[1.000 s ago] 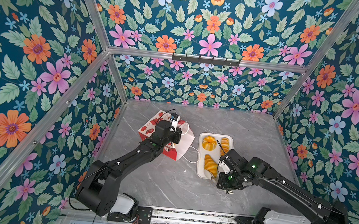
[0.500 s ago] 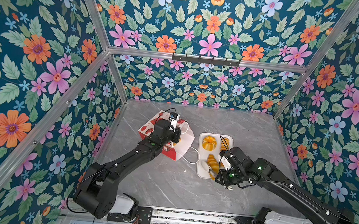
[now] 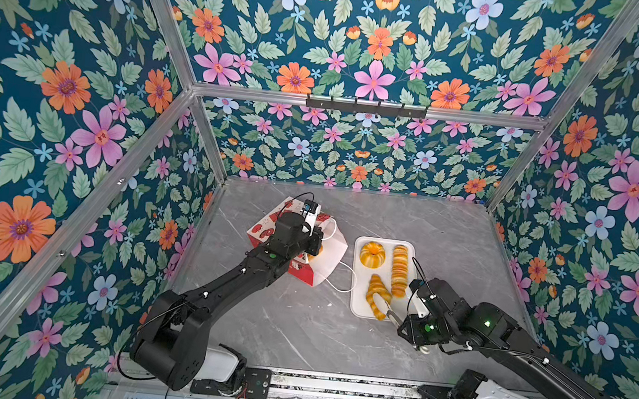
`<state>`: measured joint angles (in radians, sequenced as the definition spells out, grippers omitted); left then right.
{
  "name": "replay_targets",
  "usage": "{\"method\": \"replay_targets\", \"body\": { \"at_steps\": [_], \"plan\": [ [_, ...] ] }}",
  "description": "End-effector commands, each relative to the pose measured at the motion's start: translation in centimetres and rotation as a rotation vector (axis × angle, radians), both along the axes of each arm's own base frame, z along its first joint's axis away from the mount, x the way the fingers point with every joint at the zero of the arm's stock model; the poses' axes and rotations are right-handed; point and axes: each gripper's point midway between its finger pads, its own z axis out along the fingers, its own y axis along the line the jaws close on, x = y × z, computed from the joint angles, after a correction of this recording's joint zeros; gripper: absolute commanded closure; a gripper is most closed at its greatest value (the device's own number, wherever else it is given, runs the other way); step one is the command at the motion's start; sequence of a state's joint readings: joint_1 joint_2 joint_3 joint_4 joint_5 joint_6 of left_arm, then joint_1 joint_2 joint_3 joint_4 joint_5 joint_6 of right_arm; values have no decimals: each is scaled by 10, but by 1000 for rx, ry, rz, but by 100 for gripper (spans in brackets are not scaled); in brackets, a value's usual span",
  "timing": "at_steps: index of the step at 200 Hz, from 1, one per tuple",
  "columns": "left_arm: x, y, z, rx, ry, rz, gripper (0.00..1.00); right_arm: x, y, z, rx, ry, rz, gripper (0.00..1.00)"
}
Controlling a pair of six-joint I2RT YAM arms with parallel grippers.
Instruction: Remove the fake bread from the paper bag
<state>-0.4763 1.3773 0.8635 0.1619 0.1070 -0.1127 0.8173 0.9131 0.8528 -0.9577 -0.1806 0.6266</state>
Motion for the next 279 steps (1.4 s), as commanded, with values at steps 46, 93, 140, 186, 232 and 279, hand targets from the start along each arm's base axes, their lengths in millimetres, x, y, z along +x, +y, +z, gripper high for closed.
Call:
{"method": "replay_targets", "body": {
  "at_steps": [46,93,140,186,232,279],
  "plan": [
    [3,2,2,8,-10,10,100,-8,-10,2,21,15,-67,78],
    [2,0,-1,6,-2,4,100,0,-4,-19,-37,36,-39,79],
    [1,0,-1,1,0,4,100,21,19,-18,-27,1,15,79],
    [-1,2,-2,1,-3,8,100,34,33,-13,-7,-8,54,80],
    [-1,3,-1,4,-6,9,100,35,37,1,38,-43,63,80],
    [0,3,3,14,-12,8,100,41,41,35,110,-139,63,80]
  ]
}}
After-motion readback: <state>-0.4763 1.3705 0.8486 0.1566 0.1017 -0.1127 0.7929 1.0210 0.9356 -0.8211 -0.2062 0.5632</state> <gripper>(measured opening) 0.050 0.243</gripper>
